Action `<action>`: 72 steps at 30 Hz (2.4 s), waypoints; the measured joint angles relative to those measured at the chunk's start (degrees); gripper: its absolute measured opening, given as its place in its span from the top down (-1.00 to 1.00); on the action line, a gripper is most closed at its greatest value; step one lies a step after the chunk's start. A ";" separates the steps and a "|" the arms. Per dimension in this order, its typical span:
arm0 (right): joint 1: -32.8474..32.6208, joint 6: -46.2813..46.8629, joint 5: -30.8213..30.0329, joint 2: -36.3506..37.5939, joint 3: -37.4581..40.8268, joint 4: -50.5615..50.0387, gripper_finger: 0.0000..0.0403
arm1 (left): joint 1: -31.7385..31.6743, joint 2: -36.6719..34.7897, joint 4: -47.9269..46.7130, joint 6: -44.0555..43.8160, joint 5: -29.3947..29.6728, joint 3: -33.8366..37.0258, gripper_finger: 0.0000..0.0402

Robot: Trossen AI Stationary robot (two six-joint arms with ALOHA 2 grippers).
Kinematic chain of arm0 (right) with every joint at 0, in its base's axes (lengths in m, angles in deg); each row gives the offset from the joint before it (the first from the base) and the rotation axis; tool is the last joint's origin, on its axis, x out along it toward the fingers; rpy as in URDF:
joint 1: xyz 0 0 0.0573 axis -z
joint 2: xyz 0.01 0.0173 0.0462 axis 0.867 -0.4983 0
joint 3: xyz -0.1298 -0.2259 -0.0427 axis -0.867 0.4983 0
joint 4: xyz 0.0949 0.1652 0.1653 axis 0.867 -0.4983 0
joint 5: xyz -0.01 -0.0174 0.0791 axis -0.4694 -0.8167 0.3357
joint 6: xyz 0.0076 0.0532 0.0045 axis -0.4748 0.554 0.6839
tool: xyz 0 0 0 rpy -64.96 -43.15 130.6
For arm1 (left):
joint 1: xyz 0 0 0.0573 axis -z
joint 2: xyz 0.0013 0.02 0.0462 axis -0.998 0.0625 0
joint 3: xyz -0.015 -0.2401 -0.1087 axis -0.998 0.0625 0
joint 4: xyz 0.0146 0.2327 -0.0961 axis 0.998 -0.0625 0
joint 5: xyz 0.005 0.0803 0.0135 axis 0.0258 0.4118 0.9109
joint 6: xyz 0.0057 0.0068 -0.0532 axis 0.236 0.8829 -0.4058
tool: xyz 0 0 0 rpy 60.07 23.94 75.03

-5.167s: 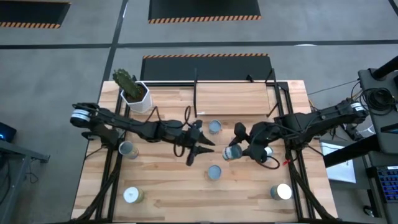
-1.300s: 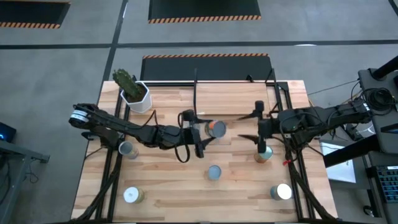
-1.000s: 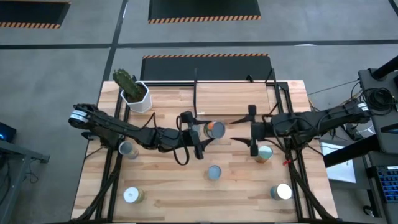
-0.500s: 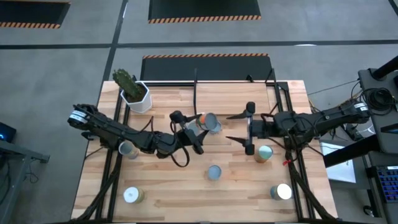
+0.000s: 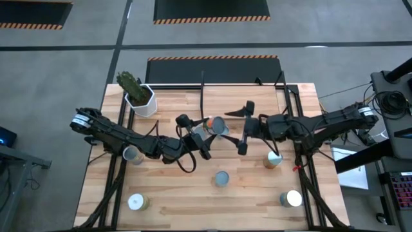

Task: Pick and place cans onto a shelf
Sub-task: Put the small canned oranges on the shelf

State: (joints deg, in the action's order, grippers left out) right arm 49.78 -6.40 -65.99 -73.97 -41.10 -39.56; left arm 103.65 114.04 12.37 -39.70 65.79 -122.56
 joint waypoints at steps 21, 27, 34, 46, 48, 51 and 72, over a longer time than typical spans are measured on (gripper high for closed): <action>3.57 1.77 4.15 -4.91 -5.05 -3.39 -0.74 | -0.06 0.02 2.47 -0.02 0.61 -0.11 -0.44; 4.58 2.32 8.09 -5.72 -6.19 -3.97 -0.57 | -0.07 0.02 2.96 -0.04 -0.85 -0.13 -0.44; 4.73 2.48 8.37 -5.44 -6.30 -4.01 -0.42 | -0.09 0.02 3.04 -0.66 -1.26 -0.13 -0.48; 4.77 2.33 7.87 -5.33 -6.38 -5.59 -0.43 | -0.02 -0.28 0.39 -2.04 -1.87 -0.13 -0.77; 4.88 2.15 7.67 -5.23 -7.44 -7.94 -0.43 | 0.08 -0.77 -0.84 -2.05 -1.88 -0.13 -0.78; 5.52 2.25 7.69 -5.19 -10.32 -13.61 -0.43 | 0.40 -2.21 -3.90 -2.20 -1.81 -0.13 -0.79; 34.81 -9.24 35.51 -9.40 -9.84 -30.85 -0.43 | 2.14 -20.15 -8.31 -5.25 -1.92 9.97 -0.79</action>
State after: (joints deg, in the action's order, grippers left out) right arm 84.59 -15.64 -30.49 -83.36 -50.94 -70.41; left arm 105.79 93.89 4.05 -44.95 63.87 -112.59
